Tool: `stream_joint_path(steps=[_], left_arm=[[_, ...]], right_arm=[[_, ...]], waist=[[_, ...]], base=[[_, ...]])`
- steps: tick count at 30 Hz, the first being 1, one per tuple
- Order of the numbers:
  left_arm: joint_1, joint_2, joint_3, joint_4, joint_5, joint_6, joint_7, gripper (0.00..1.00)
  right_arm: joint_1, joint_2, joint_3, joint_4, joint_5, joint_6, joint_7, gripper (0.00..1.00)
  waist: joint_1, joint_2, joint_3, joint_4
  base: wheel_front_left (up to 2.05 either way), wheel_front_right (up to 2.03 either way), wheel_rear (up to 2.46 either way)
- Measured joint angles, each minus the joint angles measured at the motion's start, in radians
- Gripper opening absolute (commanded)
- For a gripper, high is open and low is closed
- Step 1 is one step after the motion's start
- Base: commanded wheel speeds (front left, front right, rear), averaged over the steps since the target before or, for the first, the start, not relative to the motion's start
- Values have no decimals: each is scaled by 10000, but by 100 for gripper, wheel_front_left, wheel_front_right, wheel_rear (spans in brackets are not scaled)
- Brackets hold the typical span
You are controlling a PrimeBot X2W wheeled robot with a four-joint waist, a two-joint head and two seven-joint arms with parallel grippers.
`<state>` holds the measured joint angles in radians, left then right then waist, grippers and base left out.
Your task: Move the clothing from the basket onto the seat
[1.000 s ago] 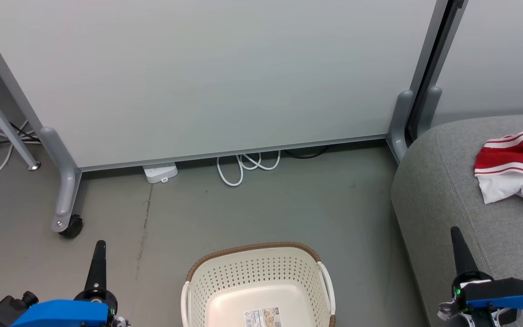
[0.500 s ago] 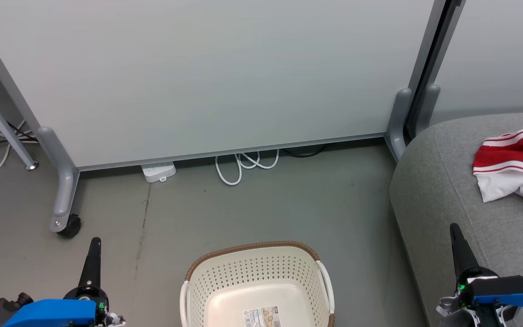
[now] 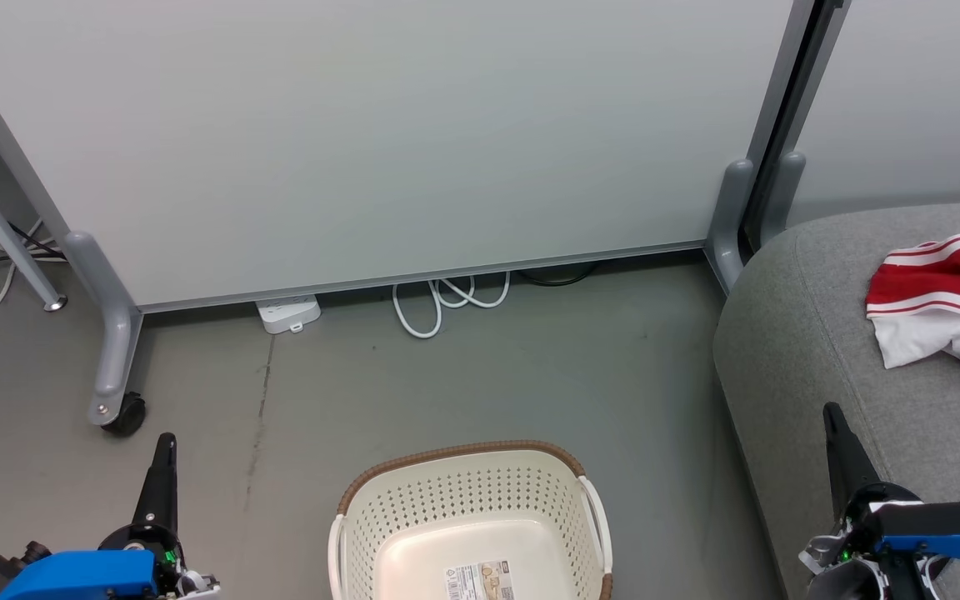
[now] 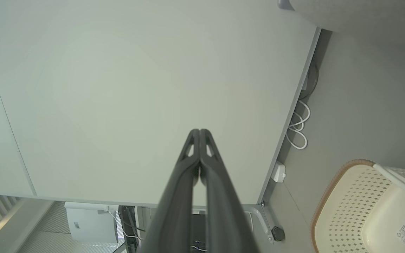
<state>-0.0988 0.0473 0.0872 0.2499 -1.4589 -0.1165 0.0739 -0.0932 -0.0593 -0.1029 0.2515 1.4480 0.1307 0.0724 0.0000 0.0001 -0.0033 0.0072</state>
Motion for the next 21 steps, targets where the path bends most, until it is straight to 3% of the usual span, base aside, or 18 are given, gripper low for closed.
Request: stream_joint_path(steps=[21], left_arm=[[-30,4,247,-19,-1415,-107,389,0]], right_arm=[[-94,71,-100,-40,1492,0,391,0]], waist=[[1,0,59,-67]], base=[[0,0,0]])
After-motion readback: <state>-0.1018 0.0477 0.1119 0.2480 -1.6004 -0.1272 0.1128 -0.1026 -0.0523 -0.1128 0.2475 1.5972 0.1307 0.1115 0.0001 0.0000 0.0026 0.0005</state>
